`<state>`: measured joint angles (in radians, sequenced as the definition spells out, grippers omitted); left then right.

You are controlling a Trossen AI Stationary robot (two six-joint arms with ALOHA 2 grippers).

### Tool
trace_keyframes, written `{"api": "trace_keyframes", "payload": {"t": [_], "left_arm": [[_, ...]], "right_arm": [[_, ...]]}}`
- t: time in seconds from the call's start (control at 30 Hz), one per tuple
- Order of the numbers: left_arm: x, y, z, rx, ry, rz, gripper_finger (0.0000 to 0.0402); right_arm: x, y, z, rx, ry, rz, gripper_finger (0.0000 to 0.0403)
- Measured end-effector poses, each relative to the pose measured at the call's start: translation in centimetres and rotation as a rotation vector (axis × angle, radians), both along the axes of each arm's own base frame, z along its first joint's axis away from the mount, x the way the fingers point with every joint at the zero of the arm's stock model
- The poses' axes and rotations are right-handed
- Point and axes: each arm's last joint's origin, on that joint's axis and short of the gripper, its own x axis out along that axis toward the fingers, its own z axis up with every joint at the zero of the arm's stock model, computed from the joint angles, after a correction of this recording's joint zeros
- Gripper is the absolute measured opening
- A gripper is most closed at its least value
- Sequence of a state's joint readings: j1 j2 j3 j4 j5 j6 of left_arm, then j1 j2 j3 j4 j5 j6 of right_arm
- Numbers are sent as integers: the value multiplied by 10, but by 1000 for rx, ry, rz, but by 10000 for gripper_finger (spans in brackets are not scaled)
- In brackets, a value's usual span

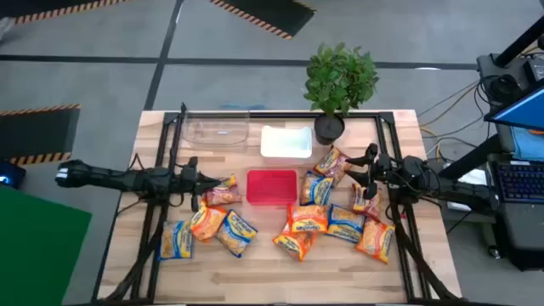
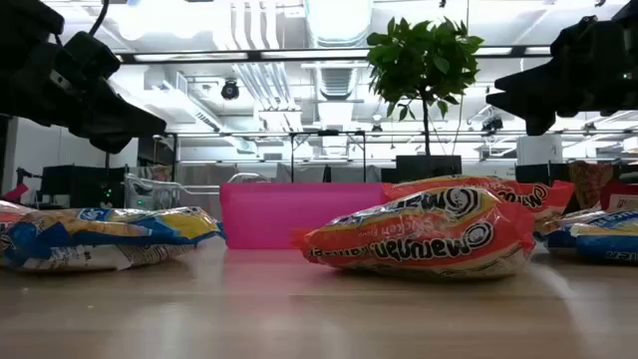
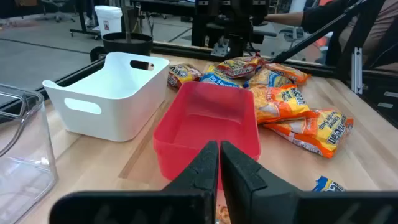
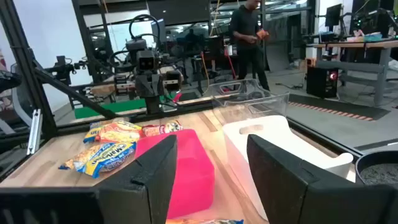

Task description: Sort Maruchan noodles

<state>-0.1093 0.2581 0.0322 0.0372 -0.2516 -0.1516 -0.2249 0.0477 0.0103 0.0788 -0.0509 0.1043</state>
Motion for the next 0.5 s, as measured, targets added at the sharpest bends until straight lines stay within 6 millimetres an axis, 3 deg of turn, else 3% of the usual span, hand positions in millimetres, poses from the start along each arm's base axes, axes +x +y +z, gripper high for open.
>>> {"api": "trace_keyframes", "payload": {"t": [0.5], "left_arm": [[0,0,0,0,0,0,0]], "right_arm": [[0,0,0,0,0,0,184]]}}
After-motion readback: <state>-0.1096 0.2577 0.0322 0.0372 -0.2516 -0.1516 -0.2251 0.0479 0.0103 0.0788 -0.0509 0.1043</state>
